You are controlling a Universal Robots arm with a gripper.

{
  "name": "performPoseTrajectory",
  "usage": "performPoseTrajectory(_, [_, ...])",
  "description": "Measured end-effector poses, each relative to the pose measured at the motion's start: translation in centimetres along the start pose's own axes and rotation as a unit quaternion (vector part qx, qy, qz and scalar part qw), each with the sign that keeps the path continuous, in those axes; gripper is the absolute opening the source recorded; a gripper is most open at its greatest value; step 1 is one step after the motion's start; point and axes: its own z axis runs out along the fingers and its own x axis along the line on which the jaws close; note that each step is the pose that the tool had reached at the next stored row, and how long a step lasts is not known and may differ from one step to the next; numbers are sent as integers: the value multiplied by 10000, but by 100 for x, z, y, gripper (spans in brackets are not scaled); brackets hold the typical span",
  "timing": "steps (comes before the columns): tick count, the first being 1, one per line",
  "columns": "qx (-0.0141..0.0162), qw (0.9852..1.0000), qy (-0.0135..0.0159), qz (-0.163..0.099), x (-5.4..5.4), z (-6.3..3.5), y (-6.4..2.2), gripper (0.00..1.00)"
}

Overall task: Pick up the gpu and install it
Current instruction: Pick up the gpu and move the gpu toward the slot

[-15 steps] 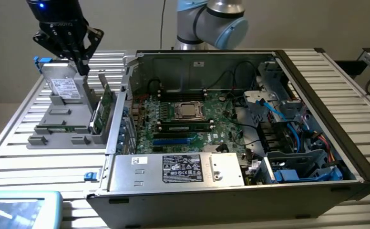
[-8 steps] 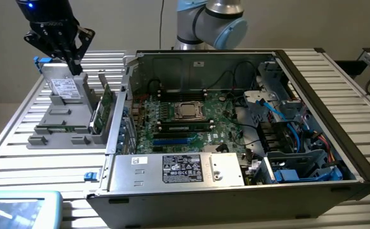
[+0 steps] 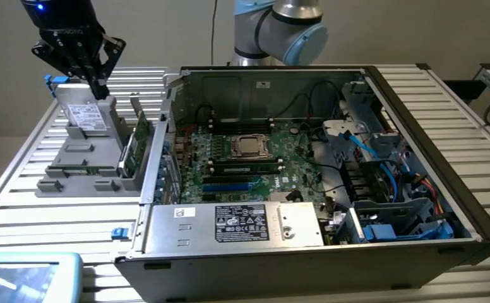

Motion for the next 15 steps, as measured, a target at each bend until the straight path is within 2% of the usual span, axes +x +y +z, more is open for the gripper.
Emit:
performPoseTrajectory(6, [0, 10000, 0, 0, 1, 0, 0, 13])
performPoseTrajectory(10, [0, 10000, 0, 0, 1, 0, 0, 37])
performPoseTrajectory(12, [0, 10000, 0, 0, 1, 1, 0, 37])
performPoseTrajectory(13, [-1, 10000, -7, 0, 4, 6, 0, 44])
performPoseTrajectory(15, [-3, 10000, -41, -1, 17, 26, 3, 44])
